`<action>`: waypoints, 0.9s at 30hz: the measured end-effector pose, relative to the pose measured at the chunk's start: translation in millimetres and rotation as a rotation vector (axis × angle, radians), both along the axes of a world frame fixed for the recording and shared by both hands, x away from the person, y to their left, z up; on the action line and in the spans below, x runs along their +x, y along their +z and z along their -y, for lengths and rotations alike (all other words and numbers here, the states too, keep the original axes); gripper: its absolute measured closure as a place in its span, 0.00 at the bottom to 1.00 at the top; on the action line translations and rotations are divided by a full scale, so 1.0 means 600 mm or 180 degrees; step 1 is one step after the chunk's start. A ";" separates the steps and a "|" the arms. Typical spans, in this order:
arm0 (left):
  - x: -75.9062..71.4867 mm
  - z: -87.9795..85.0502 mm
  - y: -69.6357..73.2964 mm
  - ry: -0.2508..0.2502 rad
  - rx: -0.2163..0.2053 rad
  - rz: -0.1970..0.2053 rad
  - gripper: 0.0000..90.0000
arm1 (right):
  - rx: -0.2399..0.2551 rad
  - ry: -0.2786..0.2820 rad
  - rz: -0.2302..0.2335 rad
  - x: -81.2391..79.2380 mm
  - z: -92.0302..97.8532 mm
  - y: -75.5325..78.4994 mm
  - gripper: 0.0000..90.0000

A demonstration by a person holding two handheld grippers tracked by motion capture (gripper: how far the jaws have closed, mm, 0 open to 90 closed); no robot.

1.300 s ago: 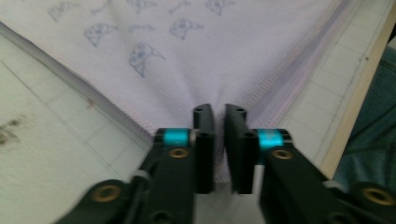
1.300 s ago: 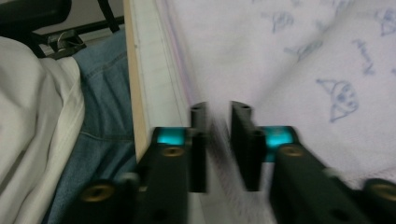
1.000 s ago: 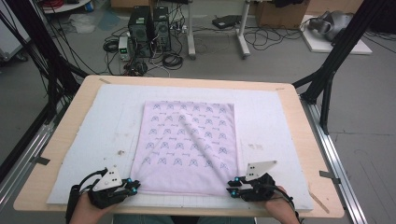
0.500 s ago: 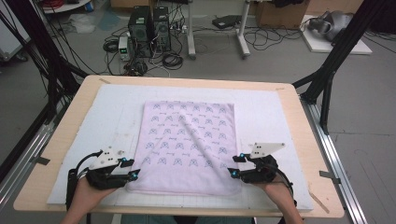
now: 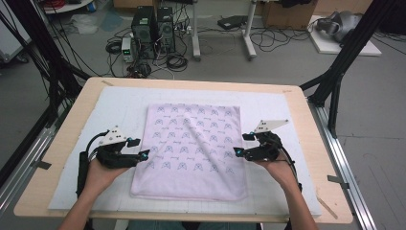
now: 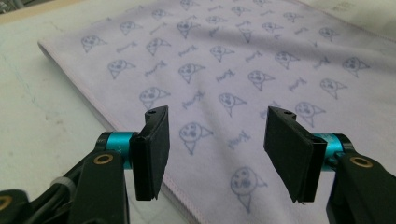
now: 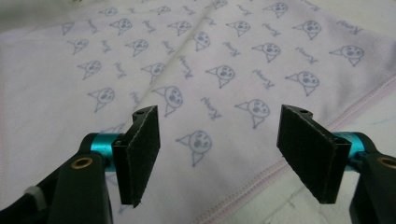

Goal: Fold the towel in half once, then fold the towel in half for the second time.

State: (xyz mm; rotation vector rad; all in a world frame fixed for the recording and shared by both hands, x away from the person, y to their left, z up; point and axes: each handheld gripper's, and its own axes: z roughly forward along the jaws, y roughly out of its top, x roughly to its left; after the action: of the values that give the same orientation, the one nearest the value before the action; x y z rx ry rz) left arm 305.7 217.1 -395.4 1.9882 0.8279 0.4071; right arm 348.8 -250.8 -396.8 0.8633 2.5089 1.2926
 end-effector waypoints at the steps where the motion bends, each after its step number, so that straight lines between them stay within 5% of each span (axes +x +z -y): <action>1: 0.002 0.002 0.002 -0.0007 0.0026 0.0008 0.45 | -0.0009 0.0007 0.0003 0.001 -0.001 0.002 0.31; 16: 0.041 -0.007 0.013 0.0103 0.0096 -0.0028 0.44 | -0.0044 -0.0034 0.0045 0.023 0.001 0.009 0.31; 23: 0.085 -0.005 0.043 0.0194 0.0091 0.0004 0.45 | -0.0142 -0.0073 0.0056 0.064 -0.002 0.025 0.31; 27: 0.127 -0.009 0.046 0.0270 0.0032 -0.0120 0.45 | -0.0189 -0.0146 0.0088 0.103 -0.004 0.034 0.34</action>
State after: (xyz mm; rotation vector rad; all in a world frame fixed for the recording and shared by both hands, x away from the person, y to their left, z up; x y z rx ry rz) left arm 381.9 222.2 -367.8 1.9802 0.9380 0.4246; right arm 410.6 -248.6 -376.4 0.8782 2.4779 1.2014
